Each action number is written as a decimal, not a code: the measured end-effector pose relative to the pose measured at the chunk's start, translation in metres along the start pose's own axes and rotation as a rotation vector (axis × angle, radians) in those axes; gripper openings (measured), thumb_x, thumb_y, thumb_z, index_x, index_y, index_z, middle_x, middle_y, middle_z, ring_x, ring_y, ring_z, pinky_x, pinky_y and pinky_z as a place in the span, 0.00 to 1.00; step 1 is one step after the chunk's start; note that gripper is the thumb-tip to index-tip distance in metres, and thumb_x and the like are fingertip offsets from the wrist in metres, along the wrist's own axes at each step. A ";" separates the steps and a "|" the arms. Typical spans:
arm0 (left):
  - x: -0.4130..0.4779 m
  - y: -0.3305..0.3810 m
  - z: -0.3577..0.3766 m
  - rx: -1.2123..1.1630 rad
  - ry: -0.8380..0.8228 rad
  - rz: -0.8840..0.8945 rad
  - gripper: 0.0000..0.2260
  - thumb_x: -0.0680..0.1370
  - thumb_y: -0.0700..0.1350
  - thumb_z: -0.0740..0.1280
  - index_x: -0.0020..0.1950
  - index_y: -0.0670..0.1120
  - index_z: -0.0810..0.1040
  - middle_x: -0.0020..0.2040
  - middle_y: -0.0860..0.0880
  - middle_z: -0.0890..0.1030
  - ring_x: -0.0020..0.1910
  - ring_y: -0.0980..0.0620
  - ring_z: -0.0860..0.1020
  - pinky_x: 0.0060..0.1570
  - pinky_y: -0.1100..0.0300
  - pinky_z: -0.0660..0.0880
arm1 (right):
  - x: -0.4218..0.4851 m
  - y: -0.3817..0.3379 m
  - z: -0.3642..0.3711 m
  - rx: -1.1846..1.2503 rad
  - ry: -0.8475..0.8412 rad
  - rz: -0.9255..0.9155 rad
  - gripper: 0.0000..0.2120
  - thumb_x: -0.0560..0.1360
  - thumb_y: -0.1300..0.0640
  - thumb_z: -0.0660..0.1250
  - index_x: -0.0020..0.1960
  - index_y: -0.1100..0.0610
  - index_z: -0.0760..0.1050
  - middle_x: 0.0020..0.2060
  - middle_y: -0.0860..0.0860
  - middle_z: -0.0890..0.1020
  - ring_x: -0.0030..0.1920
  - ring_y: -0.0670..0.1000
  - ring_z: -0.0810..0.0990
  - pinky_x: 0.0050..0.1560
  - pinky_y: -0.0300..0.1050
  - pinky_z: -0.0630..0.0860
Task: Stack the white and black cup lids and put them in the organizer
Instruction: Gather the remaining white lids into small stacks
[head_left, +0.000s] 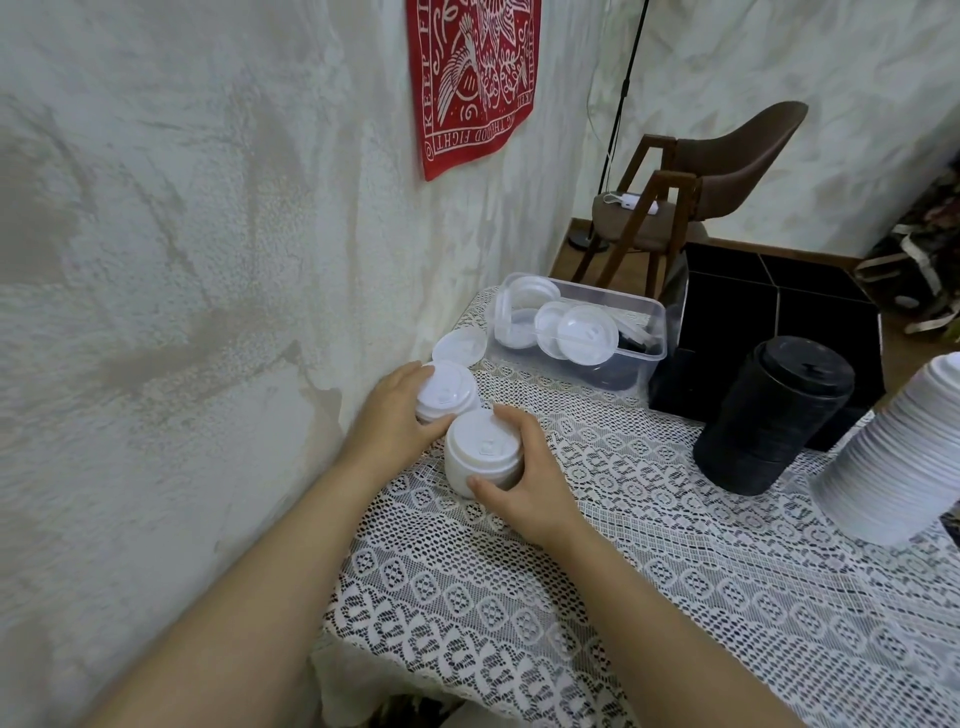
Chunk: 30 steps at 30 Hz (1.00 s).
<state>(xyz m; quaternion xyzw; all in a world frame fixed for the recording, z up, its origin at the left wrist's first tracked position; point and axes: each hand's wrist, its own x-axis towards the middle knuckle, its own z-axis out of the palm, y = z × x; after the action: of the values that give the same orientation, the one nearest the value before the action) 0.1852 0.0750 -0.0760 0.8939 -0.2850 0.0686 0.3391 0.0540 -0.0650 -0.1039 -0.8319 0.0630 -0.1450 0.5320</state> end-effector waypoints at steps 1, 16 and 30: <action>-0.002 0.001 -0.002 -0.003 0.018 0.006 0.31 0.71 0.50 0.76 0.71 0.42 0.70 0.71 0.44 0.69 0.70 0.46 0.67 0.71 0.53 0.63 | 0.000 0.000 0.000 0.004 0.001 0.001 0.37 0.64 0.52 0.73 0.70 0.47 0.62 0.63 0.47 0.70 0.63 0.47 0.72 0.65 0.46 0.72; -0.038 0.037 -0.007 -0.171 0.012 0.074 0.28 0.71 0.47 0.76 0.68 0.44 0.74 0.71 0.49 0.69 0.71 0.53 0.66 0.68 0.67 0.58 | -0.001 -0.001 0.000 0.079 0.010 0.004 0.43 0.63 0.48 0.75 0.69 0.34 0.54 0.63 0.40 0.72 0.62 0.42 0.75 0.63 0.46 0.75; -0.057 0.036 0.011 -0.219 -0.064 0.049 0.27 0.70 0.51 0.75 0.67 0.47 0.75 0.70 0.53 0.68 0.69 0.58 0.64 0.69 0.62 0.63 | -0.001 0.000 0.001 0.016 0.010 -0.036 0.45 0.62 0.40 0.72 0.73 0.42 0.56 0.68 0.39 0.64 0.68 0.37 0.67 0.68 0.38 0.68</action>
<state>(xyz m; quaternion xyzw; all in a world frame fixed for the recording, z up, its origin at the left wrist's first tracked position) 0.1167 0.0725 -0.0816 0.8459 -0.3233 0.0167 0.4239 0.0535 -0.0642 -0.1048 -0.8278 0.0495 -0.1593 0.5356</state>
